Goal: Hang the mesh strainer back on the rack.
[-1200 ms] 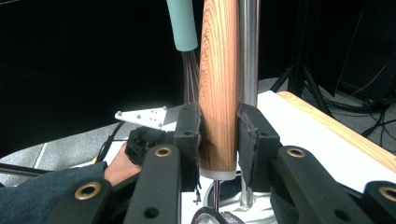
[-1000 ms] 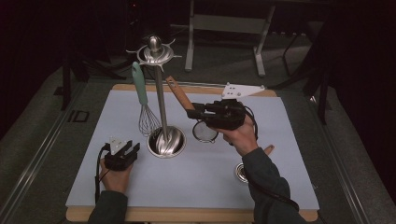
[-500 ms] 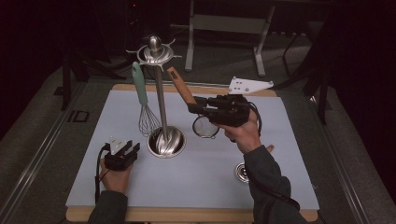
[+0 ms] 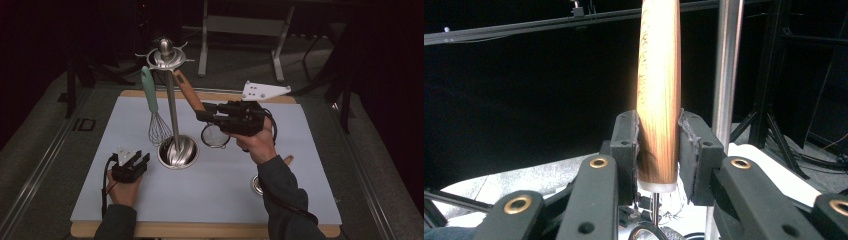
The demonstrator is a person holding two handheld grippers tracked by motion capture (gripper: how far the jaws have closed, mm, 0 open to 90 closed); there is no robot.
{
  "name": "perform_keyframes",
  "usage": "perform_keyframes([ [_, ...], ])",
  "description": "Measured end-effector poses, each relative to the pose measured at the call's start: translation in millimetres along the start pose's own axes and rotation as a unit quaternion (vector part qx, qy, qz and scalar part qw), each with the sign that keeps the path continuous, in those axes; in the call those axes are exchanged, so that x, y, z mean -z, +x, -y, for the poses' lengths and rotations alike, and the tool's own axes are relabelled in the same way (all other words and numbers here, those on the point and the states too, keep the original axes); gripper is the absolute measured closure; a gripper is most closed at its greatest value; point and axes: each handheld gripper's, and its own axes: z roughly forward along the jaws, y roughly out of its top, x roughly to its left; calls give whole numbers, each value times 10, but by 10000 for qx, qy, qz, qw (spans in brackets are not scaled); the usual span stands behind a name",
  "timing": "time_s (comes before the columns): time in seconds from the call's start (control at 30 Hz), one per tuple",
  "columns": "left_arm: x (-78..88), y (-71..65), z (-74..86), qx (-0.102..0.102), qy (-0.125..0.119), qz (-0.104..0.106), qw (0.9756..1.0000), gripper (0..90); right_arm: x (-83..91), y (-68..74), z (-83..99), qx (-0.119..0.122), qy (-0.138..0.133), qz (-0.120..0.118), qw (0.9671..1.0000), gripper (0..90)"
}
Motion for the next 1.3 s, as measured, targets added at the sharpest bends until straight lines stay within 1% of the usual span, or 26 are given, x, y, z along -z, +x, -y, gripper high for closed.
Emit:
perform_keyframes([
  [0.07, 0, 0, 0, -1, 0, -1, 10000, 641, -28, 9, 2, 11, 2, -23, 10000, 710],
  [0.13, 1, 0, 0, -4, 2, 1, 10000, 641, -54, 7, 6, 1, 28, 2, 10000, 710],
  [0.47, 0, 0, 0, 3, -4, 1, 10000, 641, -169, -95, 29, -118, 92, 80, 9999, 709],
  [0.63, 1, 3, 0, -5, 2, 2, 10000, 641, -264, -132, 41, -118, 230, 164, 9995, 705],
  [0.77, 2, 4, 0, -7, 4, 5, 10000, 641, -345, -159, 43, -174, 284, 193, 9993, 694],
  [0.93, 2, 3, 0, 0, 3, 9, 10000, 641, -443, -191, 23, -258, 411, 322, 9983, 679],
  [1.0, 2, 3, 0, 0, 3, 9, 10000, 641, -461, -193, 19, -251, 435, 351, 9981, 677],
  [1.1, 1, 2, 0, 4, -6, 8, 10000, 641, -520, -179, -3, -210, 536, 509, 9970, 669],
  [1.17, 1, 2, 0, 3, -7, 5, 10000, 641, -533, -180, -8, -228, 549, 540, 9968, 664],
  [1.23, 2, 3, 0, 4, 5, 9, 10000, 641, -575, -192, -9, -220, 558, 651, 9961, 653],
  [1.3, 3, 3, 0, 1, 4, 9, 10000, 641, -592, -197, -6, -255, 552, 689, 9958, 646],
])
